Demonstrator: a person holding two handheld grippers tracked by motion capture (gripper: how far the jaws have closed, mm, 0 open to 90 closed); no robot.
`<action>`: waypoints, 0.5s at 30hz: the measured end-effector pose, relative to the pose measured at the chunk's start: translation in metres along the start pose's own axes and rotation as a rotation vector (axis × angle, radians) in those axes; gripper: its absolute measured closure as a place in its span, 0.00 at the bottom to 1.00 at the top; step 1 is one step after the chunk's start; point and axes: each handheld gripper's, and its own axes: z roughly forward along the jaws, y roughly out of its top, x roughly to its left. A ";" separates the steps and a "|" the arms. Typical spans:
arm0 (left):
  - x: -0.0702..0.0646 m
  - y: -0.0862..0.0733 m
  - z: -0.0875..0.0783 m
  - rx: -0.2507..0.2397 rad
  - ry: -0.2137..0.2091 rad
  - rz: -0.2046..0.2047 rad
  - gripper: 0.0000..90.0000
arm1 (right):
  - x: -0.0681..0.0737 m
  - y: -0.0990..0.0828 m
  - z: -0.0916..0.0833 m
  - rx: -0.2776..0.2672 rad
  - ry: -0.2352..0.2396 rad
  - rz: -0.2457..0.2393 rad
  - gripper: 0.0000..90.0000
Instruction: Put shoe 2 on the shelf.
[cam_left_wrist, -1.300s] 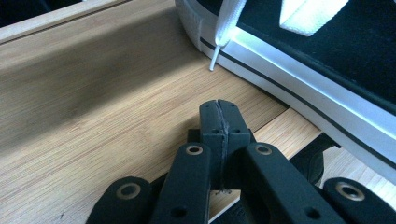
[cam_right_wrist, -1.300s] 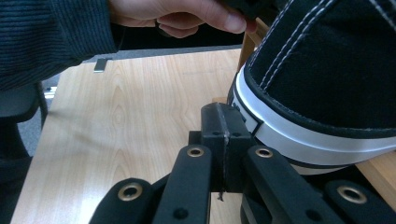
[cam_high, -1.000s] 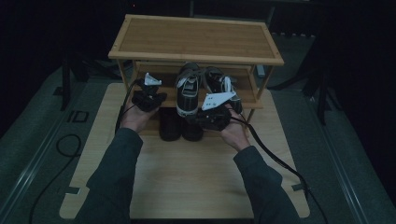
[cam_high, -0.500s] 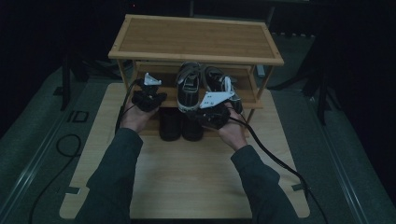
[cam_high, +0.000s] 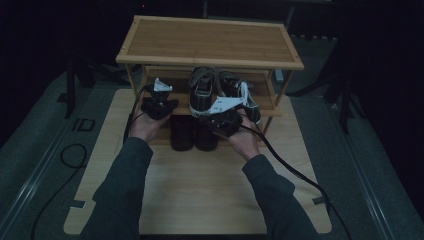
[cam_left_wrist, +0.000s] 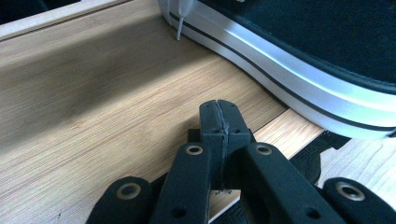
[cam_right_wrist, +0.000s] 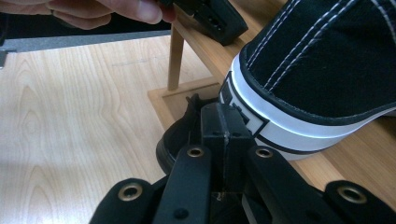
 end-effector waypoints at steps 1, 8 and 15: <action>0.000 0.000 0.000 0.000 -0.001 0.000 1.00 | 0.000 0.001 0.001 0.000 -0.004 0.000 1.00; 0.001 -0.001 0.000 -0.003 -0.004 0.001 1.00 | 0.000 0.002 0.004 0.015 -0.058 0.017 1.00; 0.001 -0.001 0.000 -0.007 -0.007 -0.002 1.00 | 0.002 0.002 0.004 0.026 -0.086 0.026 1.00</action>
